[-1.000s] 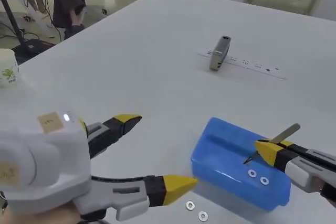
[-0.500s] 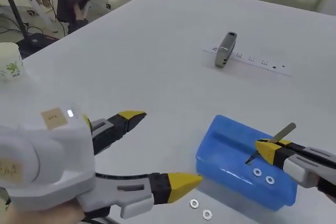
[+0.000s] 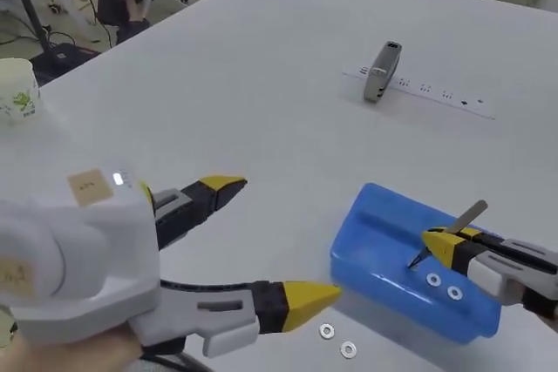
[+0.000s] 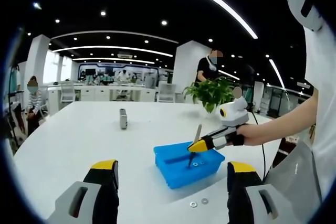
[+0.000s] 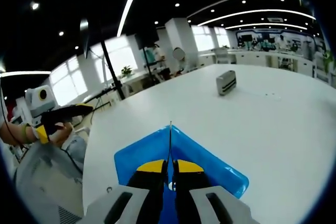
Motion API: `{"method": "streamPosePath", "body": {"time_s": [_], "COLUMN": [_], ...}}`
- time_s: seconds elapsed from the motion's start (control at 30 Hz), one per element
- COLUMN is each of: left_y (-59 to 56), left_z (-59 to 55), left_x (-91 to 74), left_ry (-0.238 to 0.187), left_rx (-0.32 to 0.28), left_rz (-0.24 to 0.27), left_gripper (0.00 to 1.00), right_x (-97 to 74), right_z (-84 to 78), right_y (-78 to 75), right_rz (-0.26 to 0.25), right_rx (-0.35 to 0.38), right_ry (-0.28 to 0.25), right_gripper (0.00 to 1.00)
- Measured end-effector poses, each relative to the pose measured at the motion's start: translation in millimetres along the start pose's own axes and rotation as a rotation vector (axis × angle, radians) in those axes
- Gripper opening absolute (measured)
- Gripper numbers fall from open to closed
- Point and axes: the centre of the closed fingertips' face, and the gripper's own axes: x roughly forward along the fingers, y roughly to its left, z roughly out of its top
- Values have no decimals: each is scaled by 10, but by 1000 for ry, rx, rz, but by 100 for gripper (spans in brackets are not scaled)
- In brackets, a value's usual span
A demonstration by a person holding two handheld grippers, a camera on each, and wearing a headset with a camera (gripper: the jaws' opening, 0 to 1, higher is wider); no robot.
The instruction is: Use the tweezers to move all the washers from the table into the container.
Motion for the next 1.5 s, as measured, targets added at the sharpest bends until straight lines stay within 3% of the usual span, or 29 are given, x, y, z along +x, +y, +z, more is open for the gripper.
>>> {"method": "streamPosePath", "body": {"time_s": [0.37, 0.67, 0.87, 1.5], "left_y": [3, 1, 1, -9], "left_z": [20, 26, 30, 24], "left_x": [-5, -8, -11, -11], "left_ry": [-10, -14, -16, -12], "left_rx": [-11, -10, -10, 0], "left_rz": [0, 1, 1, 0], "left_gripper": [87, 86, 86, 86], "right_x": [31, 42, 47, -96], "right_z": [-55, -74, -78, 93], "right_y": [9, 7, 10, 93], "right_rz": [5, 10, 7, -4], "right_rx": [-23, -110, -119, -113], "right_ry": [24, 43, 46, -18], "right_gripper": [3, 3, 4, 4]}}
